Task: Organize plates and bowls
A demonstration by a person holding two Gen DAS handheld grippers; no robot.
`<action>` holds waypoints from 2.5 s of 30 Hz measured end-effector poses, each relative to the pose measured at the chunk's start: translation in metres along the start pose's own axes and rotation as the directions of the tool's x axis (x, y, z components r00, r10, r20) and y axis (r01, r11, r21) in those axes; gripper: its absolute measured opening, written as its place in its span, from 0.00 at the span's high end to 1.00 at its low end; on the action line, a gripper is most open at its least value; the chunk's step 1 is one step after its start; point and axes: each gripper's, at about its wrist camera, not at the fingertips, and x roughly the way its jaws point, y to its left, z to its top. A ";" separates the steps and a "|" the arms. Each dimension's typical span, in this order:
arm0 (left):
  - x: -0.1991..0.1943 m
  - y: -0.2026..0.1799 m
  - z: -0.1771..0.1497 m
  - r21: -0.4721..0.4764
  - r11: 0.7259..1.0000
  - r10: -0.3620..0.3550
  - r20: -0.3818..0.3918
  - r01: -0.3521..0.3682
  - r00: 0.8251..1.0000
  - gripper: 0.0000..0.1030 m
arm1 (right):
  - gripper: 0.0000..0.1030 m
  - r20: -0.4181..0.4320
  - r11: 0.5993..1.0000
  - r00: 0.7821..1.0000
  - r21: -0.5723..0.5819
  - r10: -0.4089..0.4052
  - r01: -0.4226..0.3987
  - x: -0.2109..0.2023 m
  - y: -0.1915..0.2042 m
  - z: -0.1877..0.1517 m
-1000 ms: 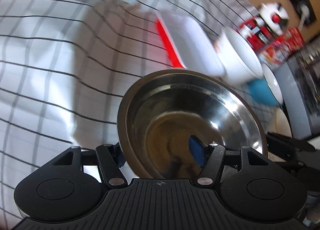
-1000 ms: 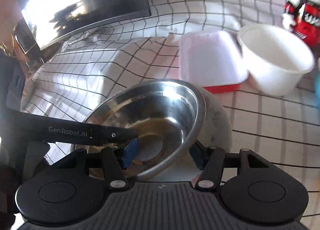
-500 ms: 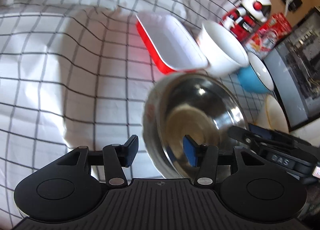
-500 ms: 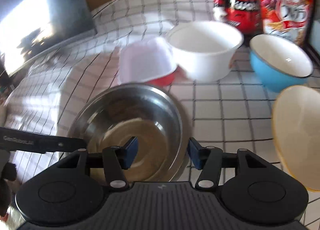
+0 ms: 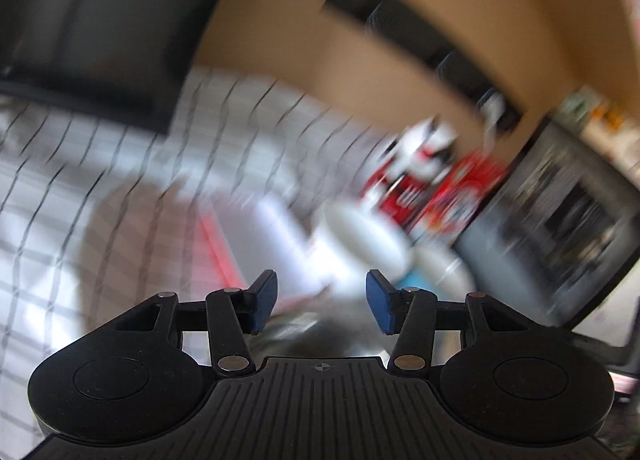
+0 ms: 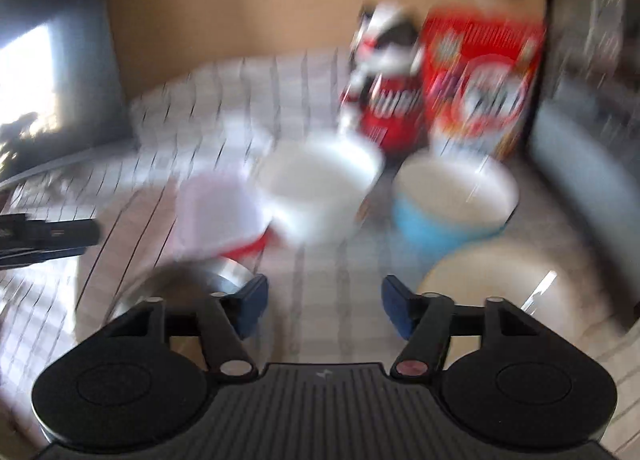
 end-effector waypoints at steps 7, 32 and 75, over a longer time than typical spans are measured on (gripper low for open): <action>0.039 -0.071 -0.014 -0.086 0.992 -0.095 -0.055 0.090 0.994 0.88 | 0.26 0.096 0.991 0.993 -0.110 -0.066 0.076 0.009 -0.069 0.017; 0.167 -0.163 -0.097 0.087 0.985 0.174 -0.413 -0.152 0.894 0.76 | 0.51 -0.262 0.988 0.954 0.085 0.144 -0.126 0.086 -0.184 -0.039; 0.139 -0.131 -0.054 0.069 0.995 0.096 -0.392 -0.075 0.915 0.76 | 0.54 -0.229 0.995 0.968 0.052 0.099 -0.089 0.061 -0.142 -0.020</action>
